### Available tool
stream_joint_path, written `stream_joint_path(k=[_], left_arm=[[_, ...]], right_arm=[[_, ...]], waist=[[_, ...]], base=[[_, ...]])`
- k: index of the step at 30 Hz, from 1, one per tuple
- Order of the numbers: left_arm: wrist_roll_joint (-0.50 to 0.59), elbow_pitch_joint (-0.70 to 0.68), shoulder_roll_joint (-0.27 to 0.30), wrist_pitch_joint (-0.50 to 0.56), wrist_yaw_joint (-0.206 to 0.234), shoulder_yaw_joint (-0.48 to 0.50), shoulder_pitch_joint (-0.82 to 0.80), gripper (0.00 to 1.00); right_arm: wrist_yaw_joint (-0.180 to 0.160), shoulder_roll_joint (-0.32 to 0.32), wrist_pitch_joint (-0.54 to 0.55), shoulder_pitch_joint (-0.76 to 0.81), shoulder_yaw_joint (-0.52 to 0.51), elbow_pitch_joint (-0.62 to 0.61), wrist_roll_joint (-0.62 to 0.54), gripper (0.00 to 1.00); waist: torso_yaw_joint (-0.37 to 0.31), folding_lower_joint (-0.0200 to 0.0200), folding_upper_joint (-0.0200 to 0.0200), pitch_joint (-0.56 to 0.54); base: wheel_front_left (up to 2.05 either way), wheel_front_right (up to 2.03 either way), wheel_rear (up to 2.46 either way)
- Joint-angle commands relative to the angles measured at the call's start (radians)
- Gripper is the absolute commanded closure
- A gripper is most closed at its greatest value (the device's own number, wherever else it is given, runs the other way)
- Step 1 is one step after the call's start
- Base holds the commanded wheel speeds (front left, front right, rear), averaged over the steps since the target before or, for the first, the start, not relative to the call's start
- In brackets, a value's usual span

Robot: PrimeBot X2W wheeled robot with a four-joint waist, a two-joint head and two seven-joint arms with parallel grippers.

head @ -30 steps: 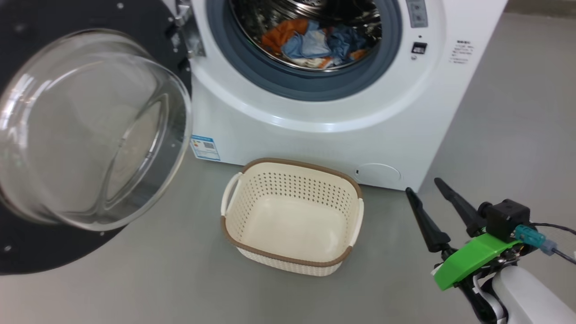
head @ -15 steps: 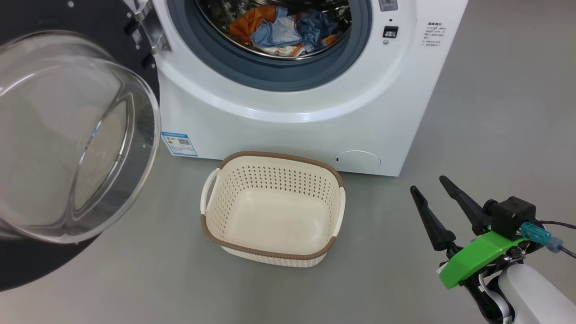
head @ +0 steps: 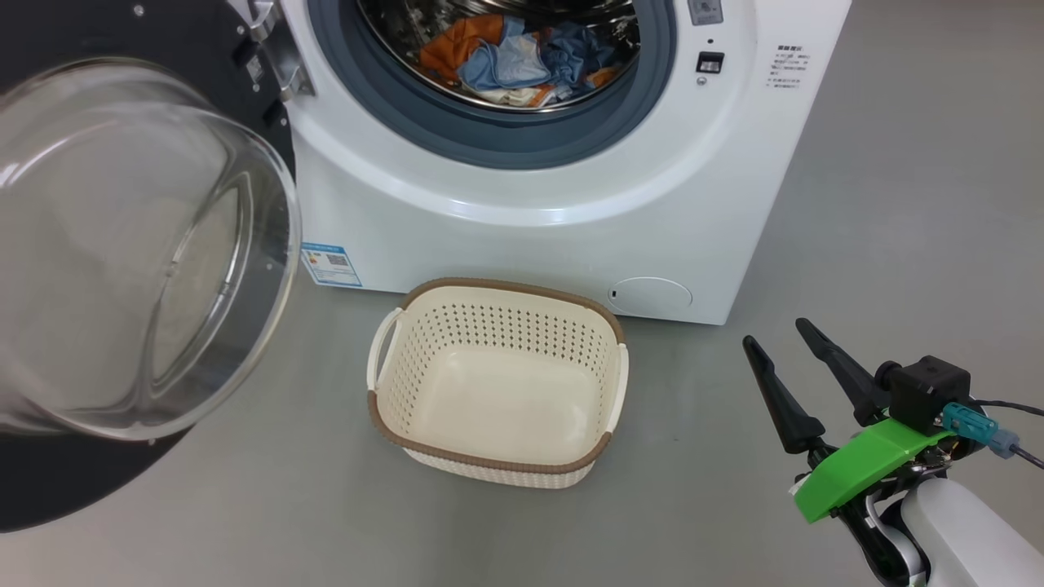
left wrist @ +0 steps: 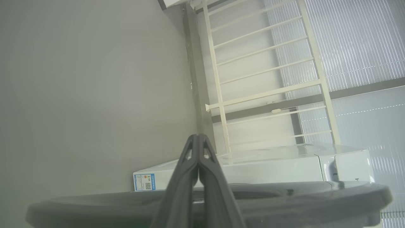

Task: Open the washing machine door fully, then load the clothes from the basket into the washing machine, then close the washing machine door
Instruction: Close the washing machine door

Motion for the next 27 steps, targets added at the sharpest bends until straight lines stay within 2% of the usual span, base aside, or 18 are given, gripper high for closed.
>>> stream_joint_path(k=[1,4,11,17,22,24,27], left_arm=[[-0.013,-0.014,0.041,0.066,-0.009,-0.017,-0.004,1.00],[-0.013,-0.017,0.043,0.124,-0.013,-0.034,0.008,1.00],[-0.047,-0.087,0.025,0.335,-0.029,-0.075,0.061,1.00],[-0.090,-0.188,0.003,0.498,-0.006,-0.093,0.116,1.00],[-0.143,-0.340,-0.063,0.634,0.027,-0.112,0.190,1.00],[-0.168,-0.471,-0.112,0.699,0.067,-0.132,0.245,1.00],[-0.178,-0.620,-0.163,0.734,0.115,-0.155,0.304,1.00]], right_arm=[[0.005,0.000,-0.003,-0.017,0.002,-0.017,-0.004,0.00],[0.005,0.004,-0.005,-0.012,-0.002,-0.015,-0.005,0.00],[0.005,0.023,-0.012,-0.001,-0.006,-0.009,-0.002,0.00],[0.005,0.038,-0.017,0.001,-0.010,0.002,-0.001,0.00],[0.005,0.053,-0.021,0.006,-0.013,0.012,0.005,0.00],[0.005,0.060,-0.022,0.009,-0.016,0.015,0.008,0.00],[0.005,0.068,-0.022,0.011,-0.021,0.016,0.009,0.00]], waist=[[0.006,0.0000,-0.0001,-0.006],[0.013,0.0000,-0.0001,-0.012],[0.036,0.0000,-0.0001,-0.034],[0.048,0.0000,-0.0001,-0.052],[0.049,0.0000,-0.0001,-0.068],[0.045,0.0000,-0.0001,-0.075],[0.036,0.0000,-0.0001,-0.080]], base=[[0.00,0.00,0.00],[0.00,0.00,0.00],[0.00,0.00,0.00],[0.00,0.00,0.00],[0.00,0.00,0.00],[0.00,0.00,0.00],[0.00,0.00,0.00]])
